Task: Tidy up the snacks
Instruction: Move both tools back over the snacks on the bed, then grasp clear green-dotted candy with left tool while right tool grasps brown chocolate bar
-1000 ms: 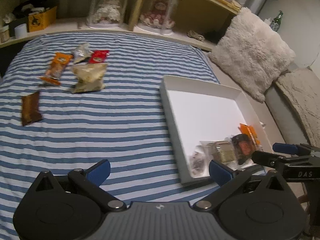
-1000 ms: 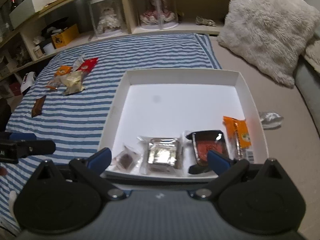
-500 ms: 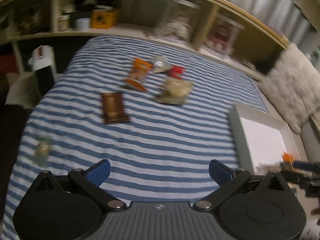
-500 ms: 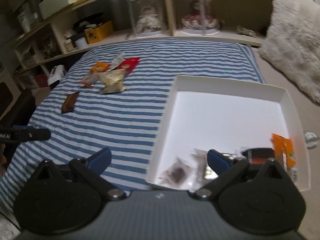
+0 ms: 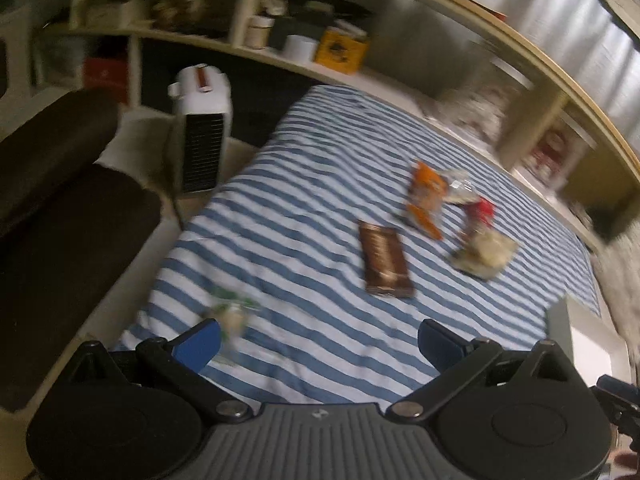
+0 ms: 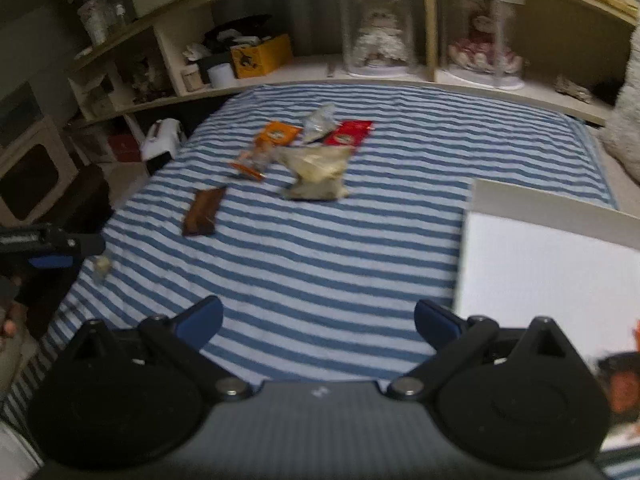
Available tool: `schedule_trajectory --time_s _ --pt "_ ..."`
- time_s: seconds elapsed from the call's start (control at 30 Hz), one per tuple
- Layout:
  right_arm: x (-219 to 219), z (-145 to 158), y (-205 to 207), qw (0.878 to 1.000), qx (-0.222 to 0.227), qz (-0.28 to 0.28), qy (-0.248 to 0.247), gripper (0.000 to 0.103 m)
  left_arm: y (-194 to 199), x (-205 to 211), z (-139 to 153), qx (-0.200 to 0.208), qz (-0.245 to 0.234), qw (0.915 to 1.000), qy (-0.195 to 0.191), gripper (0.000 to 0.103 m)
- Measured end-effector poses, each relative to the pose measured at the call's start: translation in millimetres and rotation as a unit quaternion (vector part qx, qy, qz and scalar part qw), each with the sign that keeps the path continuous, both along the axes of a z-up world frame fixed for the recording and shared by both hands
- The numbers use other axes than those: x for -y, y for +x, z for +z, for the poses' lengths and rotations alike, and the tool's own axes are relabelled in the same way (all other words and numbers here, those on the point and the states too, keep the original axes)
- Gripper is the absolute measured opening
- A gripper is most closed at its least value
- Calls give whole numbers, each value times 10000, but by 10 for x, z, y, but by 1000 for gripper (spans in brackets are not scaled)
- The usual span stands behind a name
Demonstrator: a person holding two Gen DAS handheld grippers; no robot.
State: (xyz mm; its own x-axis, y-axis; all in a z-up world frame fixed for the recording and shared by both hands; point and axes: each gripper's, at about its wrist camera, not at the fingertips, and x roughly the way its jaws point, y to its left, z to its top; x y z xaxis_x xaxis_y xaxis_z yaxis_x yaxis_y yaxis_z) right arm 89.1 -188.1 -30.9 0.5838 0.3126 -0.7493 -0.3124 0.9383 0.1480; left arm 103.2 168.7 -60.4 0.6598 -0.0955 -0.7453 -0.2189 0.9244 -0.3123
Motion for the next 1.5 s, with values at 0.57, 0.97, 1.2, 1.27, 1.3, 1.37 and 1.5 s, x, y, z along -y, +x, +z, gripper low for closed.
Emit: schedule_trajectory --time_s 0.57,0.97,1.2,1.27,1.3,1.37,1.5 --pt "-1357 -160 824 9973 491 521 130 103 277 -331 -363 -456 -116 9988 126 80" --pt "-1915 -476 1509 9966 -403 387 603 103 291 -234 -457 -469 -693 9965 41 73" --pt "-2143 -751 1688 9961 -767 85 429 95 295 -328 -493 -482 -419 9980 -28 53" --pt "-2221 -813 1715 9956 -843 131 389 89 316 -311 -507 -511 -439 9977 112 49" --pt "-2260 -842 1722 9954 -870 162 362 88 326 -294 -520 -536 -458 9973 196 49" --pt "-2327 -889 1721 9959 -858 213 208 84 358 -274 -562 -640 -457 9964 327 46" --pt "-2407 -943 1660 9970 -623 331 -313 60 371 -271 -564 -639 -380 9965 368 36"
